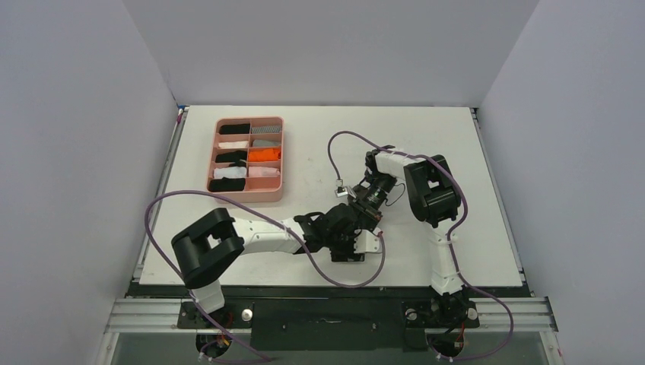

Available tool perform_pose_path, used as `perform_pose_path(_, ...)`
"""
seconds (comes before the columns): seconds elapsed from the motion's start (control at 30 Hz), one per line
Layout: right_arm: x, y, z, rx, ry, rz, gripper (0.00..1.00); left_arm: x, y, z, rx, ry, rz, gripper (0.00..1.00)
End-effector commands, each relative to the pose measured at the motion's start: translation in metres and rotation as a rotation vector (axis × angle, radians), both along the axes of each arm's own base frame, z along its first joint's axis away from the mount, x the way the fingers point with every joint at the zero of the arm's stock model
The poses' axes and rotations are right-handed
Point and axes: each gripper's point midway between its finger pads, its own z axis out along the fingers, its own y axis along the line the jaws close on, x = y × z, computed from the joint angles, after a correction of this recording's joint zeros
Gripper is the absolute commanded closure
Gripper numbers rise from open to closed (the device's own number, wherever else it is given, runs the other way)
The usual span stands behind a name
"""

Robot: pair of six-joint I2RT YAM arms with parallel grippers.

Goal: Roll the underwear
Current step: Roll the underwear to the center of the board.

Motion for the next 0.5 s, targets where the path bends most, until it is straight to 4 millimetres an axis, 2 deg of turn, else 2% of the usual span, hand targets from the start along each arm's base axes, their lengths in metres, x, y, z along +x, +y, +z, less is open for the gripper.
perform_pose_path(0.0,0.005,0.006,0.009,0.058,-0.013,-0.014,1.0,0.009,-0.023,0.018,-0.069,-0.026,-0.011,0.48)
perform_pose_path(0.23,0.004,0.006,0.009,0.058,-0.012,-0.014,1.0,0.007,-0.022,0.009,-0.044,-0.006,-0.019,0.63)
perform_pose_path(0.3,0.004,0.006,0.009,0.058,-0.013,-0.016,1.0,0.004,-0.022,0.006,-0.031,0.01,-0.024,0.71)
perform_pose_path(0.47,0.004,0.006,0.011,0.054,-0.026,-0.018,1.0,-0.003,-0.025,0.001,-0.008,0.07,-0.045,0.99)
